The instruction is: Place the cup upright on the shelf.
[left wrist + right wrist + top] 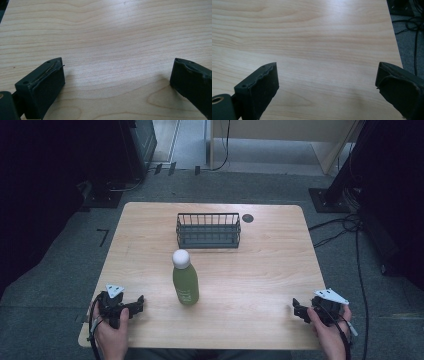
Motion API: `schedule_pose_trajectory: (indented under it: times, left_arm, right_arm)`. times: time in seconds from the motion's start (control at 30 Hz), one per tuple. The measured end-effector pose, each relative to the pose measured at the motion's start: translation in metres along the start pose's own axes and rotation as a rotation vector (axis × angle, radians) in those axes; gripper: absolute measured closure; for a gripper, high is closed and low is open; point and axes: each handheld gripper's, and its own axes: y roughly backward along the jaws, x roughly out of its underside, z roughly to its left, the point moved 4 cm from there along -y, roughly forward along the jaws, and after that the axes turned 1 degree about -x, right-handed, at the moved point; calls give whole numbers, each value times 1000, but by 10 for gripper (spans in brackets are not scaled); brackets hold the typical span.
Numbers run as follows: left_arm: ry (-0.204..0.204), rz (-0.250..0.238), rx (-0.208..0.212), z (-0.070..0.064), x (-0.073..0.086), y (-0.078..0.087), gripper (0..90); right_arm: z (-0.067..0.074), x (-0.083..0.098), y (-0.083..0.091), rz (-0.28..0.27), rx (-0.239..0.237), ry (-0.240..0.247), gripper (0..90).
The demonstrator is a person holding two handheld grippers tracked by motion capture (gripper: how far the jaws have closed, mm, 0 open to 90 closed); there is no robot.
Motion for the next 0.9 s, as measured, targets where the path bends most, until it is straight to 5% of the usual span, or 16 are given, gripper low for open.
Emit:
schedule_pose_trajectory:
  times: [0.9]
  left_arm:
    - [-2, -1, -1, -1, -1, -1, 0]
  right_arm:
    - [58, -47, 14, -87, -112, 65, 58]
